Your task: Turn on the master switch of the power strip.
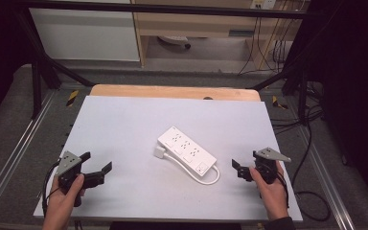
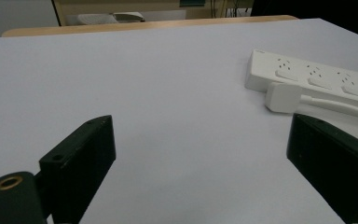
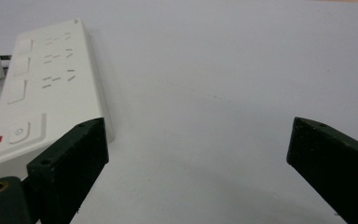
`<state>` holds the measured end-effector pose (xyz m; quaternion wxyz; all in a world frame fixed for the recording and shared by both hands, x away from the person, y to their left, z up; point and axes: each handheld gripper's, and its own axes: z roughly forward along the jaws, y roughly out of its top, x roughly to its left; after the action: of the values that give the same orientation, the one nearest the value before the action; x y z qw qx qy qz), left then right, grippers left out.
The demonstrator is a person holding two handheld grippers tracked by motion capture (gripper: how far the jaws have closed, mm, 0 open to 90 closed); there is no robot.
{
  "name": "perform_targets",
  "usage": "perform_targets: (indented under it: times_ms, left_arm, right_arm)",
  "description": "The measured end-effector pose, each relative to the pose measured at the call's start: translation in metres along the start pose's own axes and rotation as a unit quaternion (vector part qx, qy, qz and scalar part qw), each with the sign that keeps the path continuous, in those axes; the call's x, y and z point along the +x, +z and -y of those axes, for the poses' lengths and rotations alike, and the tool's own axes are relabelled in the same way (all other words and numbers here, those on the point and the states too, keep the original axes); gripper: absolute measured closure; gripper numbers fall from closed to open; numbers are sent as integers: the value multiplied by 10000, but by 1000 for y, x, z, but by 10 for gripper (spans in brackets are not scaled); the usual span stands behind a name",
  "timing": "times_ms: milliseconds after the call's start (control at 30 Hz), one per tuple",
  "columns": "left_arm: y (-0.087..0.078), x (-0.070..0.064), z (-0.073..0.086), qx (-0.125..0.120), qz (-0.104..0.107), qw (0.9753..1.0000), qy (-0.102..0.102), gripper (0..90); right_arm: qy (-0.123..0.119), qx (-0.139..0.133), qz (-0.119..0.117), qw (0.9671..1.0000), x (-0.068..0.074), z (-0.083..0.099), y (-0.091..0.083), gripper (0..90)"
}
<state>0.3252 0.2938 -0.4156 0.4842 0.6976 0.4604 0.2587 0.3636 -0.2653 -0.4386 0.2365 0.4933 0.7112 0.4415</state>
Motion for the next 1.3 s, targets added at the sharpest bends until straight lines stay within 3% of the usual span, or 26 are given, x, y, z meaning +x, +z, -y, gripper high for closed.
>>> perform_targets:
  times_ms: [267, 567, 1033, 1300]
  left_arm:
    - [1, 0, -2, -138, 60, 9999, -61, 77]
    - [1, -1, -1, -66, 128, 9998, -99, 75]
    - [0, -3, -2, -63, 259, 9996, -105, 75]
    - [1, -7, -2, -11, 331, 9994, -33, 74]
  right_arm:
    - [-5, -149, -76, 9999, 2, -2, -3, 59]
    - [-136, -285, -222, 9993, 13, -11, -6, 60]
    - [-212, -489, -405, 9978, 36, -31, -10, 53]
    - [-471, -533, -464, 9964, 53, -42, -7, 74]
